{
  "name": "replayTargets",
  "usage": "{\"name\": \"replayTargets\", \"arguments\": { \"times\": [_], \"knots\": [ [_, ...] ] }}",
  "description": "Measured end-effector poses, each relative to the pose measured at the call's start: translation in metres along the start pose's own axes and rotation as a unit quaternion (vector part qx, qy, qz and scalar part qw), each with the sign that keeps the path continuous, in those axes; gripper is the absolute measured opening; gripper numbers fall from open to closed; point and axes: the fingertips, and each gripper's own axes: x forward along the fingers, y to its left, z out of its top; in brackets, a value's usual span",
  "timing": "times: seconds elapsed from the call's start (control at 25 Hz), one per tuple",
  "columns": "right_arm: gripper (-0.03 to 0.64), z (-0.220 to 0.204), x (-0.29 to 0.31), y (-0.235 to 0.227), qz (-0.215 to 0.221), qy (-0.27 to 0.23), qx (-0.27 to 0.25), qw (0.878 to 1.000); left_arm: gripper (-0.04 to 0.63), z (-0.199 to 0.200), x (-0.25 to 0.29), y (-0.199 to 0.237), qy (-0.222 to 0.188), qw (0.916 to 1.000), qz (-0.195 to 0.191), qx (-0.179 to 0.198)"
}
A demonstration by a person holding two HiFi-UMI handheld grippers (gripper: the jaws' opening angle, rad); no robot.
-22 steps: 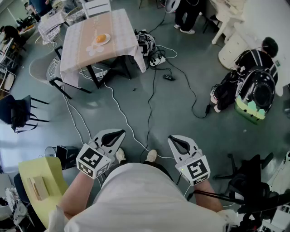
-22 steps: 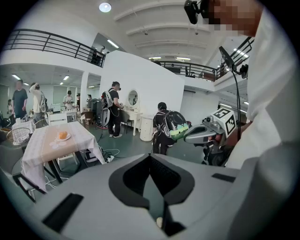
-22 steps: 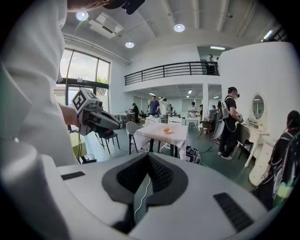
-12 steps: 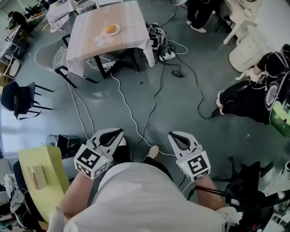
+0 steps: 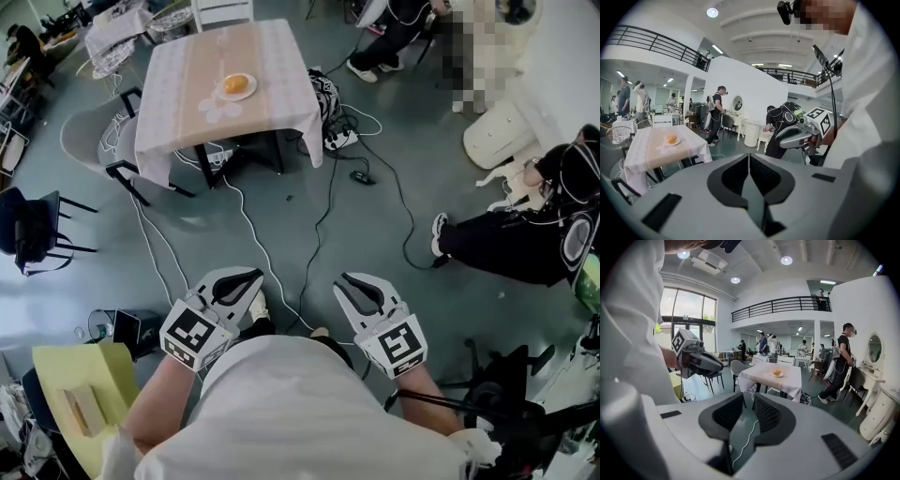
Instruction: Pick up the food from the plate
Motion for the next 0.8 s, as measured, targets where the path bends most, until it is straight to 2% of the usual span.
{"name": "replayTargets", "arguments": {
  "times": [0.08,0.16,0.32,0.48,0.64,0.8],
  "knots": [
    [0.128,0.015,0.027,0.0,-0.009,0.006,-0.008,1.0,0.017,0.006,-0.006,0.028,-0.012,0.9999,-0.009,-0.006],
    [0.139,0.029,0.051,-0.003,-0.022,0.009,-0.006,1.0,0.049,0.008,-0.012,0.052,-0.017,0.9996,-0.018,-0.009],
    [0.145,0.055,0.099,-0.004,-0.038,-0.003,-0.001,0.999,0.087,0.005,-0.025,0.107,-0.012,0.9996,-0.025,0.01],
    [0.147,0.078,0.126,-0.005,-0.025,0.004,-0.026,0.999,0.111,0.008,-0.025,0.153,-0.022,0.9996,-0.005,-0.017],
    [0.148,0.08,0.153,-0.04,-0.033,0.021,-0.013,0.999,0.149,0.016,-0.006,0.192,-0.026,0.9991,0.011,-0.031],
    [0.175,0.097,0.199,-0.085,-0.009,0.018,-0.017,1.0,0.173,0.033,0.022,0.241,-0.016,0.9986,0.036,-0.037]
  ]
}}
